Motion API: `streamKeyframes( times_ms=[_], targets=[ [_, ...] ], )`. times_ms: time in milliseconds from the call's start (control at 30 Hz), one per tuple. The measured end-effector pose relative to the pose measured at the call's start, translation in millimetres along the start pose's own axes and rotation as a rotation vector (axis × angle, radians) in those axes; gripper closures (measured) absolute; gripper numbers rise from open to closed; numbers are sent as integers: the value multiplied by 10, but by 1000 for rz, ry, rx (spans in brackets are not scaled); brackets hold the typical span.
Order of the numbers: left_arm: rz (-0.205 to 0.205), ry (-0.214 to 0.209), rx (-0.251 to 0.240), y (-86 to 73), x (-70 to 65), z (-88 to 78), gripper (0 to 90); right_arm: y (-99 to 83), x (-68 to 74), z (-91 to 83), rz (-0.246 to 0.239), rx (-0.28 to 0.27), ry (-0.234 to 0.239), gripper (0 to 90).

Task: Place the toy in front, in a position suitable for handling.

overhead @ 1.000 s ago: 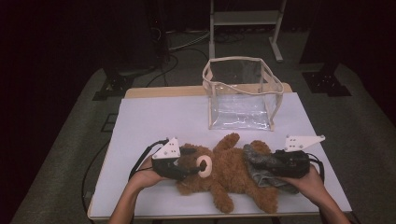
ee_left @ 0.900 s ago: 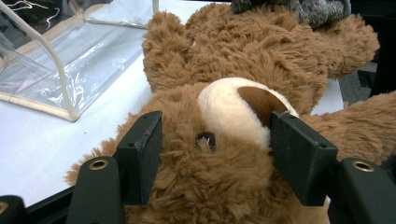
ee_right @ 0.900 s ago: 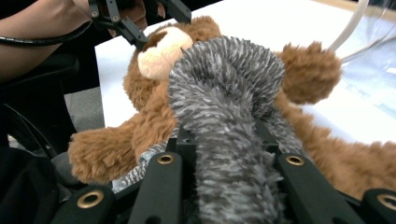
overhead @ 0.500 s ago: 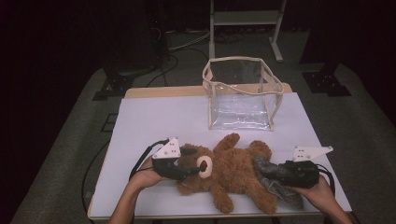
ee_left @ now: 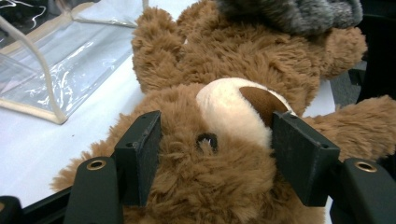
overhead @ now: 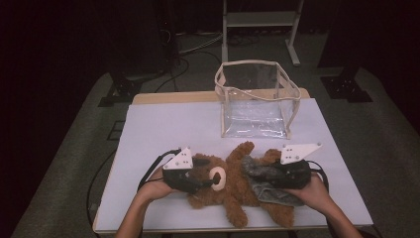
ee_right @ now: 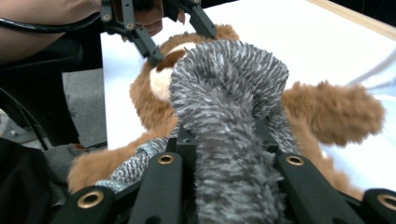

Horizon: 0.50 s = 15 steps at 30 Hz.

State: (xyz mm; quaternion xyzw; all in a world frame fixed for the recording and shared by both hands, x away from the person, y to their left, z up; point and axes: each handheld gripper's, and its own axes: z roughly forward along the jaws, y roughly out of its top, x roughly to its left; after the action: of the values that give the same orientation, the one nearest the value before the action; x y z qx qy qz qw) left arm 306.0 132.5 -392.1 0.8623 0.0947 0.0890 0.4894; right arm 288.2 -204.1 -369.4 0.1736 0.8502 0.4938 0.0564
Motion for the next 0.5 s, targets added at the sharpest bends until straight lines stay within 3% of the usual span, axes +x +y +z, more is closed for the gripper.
streamKeyframes(
  times_ms=[200,333,500],
  targets=[
    [5,-2,1,0,-5,-28,343,66,9,114,-36,13,-55,712],
    [8,3,14,-2,2,-91,275,-33,-36,47,-9,4,-60,713],
    [8,-34,19,-17,-21,-54,318,-45,-69,-55,21,18,-68,712]
  ],
)
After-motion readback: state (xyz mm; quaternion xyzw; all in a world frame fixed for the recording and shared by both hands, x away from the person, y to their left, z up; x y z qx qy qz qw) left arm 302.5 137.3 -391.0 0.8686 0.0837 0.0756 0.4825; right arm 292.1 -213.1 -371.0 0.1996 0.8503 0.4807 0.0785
